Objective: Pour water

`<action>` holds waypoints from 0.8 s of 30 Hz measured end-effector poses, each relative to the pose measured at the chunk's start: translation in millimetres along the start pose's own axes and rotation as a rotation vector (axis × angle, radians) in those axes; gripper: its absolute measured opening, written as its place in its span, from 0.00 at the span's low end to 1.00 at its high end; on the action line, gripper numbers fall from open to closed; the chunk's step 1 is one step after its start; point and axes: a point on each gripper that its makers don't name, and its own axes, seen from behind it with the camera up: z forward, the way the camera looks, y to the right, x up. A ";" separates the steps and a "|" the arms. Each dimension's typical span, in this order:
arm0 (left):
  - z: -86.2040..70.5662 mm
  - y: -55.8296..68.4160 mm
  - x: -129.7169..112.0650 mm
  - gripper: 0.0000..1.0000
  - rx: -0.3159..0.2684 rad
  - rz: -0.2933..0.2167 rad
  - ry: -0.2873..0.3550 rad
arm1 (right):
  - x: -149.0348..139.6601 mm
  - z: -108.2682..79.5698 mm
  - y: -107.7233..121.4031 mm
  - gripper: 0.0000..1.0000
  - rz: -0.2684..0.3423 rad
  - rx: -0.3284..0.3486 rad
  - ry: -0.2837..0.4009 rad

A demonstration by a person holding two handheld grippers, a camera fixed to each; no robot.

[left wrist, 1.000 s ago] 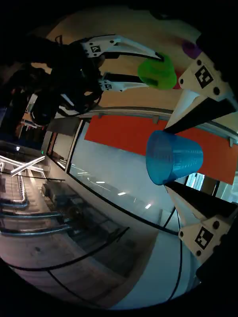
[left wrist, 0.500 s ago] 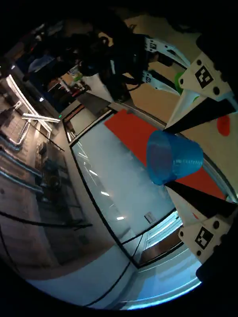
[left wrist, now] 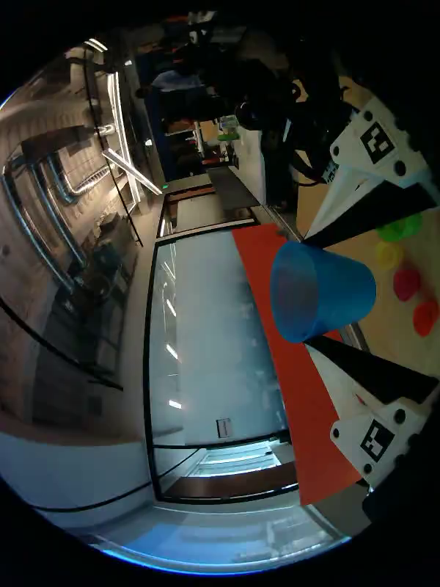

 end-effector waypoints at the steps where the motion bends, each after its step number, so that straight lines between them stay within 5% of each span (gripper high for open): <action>1: 0.1 -0.7 -1.0 0.85 0.000 -0.025 -0.004 | 0.5 0.0 -0.1 0.90 -0.001 -0.001 0.001; 8: 0.1 -3.0 -10.3 0.85 -0.015 -0.165 -0.027 | 4.1 0.5 -1.7 0.90 -0.005 -0.002 0.001; 24: -7.2 -5.4 -15.0 0.85 -0.018 -0.135 -0.051 | 7.6 -0.1 -2.2 0.90 -0.008 -0.008 -0.001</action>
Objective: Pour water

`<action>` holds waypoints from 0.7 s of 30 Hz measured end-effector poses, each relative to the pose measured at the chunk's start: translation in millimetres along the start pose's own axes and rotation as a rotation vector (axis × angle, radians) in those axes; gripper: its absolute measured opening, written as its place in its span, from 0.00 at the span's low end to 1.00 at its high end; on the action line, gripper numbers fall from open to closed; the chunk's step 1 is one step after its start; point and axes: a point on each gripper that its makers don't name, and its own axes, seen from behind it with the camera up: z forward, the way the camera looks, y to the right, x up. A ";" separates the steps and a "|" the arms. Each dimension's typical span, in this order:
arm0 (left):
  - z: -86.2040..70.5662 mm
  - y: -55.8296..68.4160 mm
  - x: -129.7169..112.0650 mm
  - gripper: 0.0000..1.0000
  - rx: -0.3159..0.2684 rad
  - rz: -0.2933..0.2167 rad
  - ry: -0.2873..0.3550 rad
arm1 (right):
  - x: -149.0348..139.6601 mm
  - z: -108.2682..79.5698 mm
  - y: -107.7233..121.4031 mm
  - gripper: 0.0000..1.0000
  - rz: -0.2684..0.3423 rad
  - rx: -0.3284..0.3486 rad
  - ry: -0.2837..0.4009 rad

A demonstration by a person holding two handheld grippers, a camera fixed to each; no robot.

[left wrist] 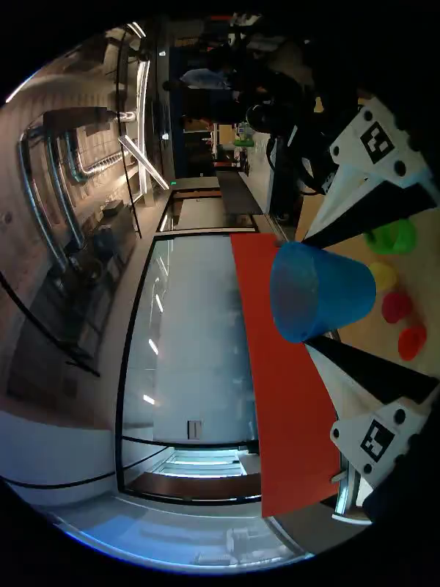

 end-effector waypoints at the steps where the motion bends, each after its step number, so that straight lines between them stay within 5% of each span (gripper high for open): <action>1: -0.7 -1.9 -1.9 0.85 0.004 -0.001 -0.004 | 0.3 -0.7 0.5 0.90 0.000 -0.002 -0.001; 21: -30.7 -45.4 -36.4 0.85 0.101 0.006 -0.053 | 4.0 -31.9 30.2 0.90 0.008 -0.077 -0.017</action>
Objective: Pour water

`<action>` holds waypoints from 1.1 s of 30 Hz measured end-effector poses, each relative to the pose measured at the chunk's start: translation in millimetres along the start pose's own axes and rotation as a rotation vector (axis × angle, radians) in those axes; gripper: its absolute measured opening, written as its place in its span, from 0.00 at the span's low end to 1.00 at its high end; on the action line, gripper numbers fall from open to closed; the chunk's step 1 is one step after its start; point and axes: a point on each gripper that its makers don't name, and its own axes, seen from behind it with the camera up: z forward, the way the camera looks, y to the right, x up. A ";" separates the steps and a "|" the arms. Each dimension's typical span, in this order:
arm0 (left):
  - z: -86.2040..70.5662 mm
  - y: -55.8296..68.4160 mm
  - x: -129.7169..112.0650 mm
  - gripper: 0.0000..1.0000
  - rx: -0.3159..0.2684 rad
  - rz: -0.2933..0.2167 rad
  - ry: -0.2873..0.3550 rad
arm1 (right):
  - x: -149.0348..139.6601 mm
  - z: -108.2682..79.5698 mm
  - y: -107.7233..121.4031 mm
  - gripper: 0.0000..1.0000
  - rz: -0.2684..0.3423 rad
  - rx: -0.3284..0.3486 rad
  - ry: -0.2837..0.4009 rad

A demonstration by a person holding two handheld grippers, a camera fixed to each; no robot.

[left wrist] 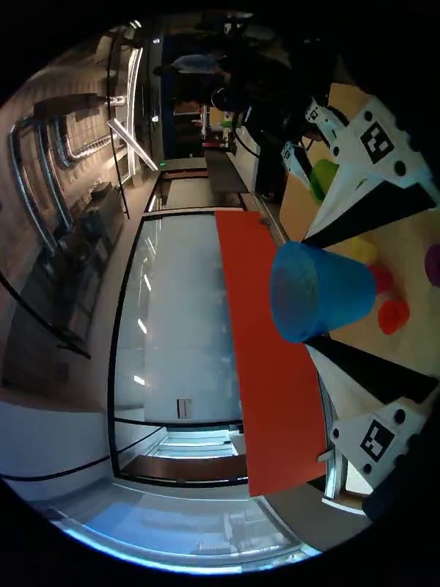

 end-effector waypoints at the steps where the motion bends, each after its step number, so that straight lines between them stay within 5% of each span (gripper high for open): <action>1: -1.0 -2.8 -2.0 0.84 0.004 -0.002 -0.001 | 0.0 -2.1 2.1 0.90 0.000 -0.006 -0.001; 22: -18.3 -32.4 -34.0 0.85 0.064 0.018 -0.040 | 6.7 -37.2 28.1 0.90 0.022 -0.084 -0.011; 33: -24.3 -39.9 -54.6 0.85 0.078 0.020 -0.079 | 3.7 -38.2 27.8 0.90 0.032 -0.079 -0.017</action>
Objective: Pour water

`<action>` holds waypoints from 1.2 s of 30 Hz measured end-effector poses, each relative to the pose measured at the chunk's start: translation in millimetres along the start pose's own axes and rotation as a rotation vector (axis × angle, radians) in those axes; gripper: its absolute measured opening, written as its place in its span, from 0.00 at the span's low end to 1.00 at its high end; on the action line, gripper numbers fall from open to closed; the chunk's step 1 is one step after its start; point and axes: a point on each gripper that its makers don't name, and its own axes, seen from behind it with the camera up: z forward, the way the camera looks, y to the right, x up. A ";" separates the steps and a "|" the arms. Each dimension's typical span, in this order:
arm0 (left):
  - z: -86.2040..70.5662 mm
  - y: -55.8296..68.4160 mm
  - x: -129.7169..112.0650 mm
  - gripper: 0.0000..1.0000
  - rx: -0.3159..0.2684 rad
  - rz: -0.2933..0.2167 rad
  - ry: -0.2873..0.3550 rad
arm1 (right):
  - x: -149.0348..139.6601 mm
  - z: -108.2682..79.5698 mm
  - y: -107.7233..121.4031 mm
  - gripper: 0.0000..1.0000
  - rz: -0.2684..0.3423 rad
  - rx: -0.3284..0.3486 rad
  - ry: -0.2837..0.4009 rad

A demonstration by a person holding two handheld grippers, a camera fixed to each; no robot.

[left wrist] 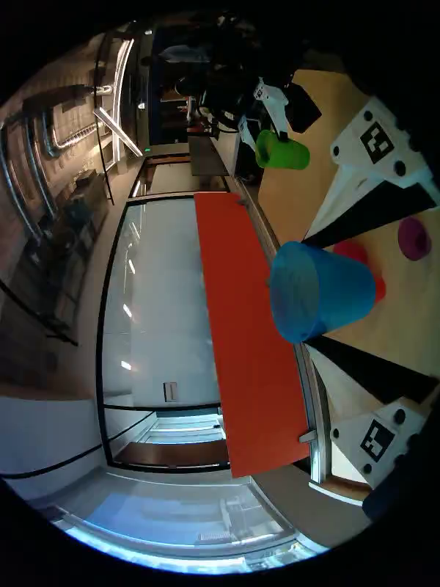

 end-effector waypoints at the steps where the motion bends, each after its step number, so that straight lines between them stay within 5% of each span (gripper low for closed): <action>1: -0.5 -0.5 -4.4 0.85 0.001 0.002 -0.009 | -1.5 -0.2 -0.2 0.90 0.000 0.001 -0.004; 17: -5.3 -5.1 -77.3 0.85 0.008 0.045 -0.171 | -25.5 -4.1 -4.4 0.91 0.008 0.025 -0.086; 36: -7.1 6.2 -151.7 0.86 -0.048 0.104 -0.357 | -71.3 -10.3 -4.0 0.91 0.012 0.039 -0.214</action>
